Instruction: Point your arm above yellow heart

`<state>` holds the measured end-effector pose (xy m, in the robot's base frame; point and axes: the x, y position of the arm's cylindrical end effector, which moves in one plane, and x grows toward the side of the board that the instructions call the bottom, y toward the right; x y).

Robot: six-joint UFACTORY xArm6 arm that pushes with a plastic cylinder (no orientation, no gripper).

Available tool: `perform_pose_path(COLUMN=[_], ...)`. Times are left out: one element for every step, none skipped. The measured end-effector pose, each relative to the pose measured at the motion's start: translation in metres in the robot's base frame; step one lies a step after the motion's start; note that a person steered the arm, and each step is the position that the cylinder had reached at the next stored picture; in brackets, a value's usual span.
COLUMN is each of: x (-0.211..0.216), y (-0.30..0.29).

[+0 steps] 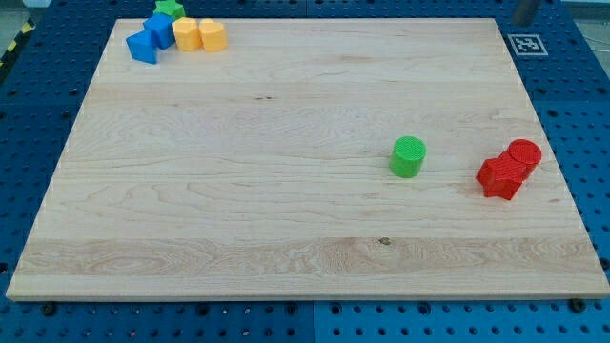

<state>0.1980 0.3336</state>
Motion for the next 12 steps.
perform_pose_path(x=[-0.007,-0.007,-0.007,-0.007,-0.007,-0.007,-0.006,-0.006,-0.006,-0.005,-0.005,-0.006], y=[-0.001,-0.002,-0.018,-0.058,-0.081,-0.084,-0.107,-0.160,-0.223,-0.289,-0.362,-0.420])
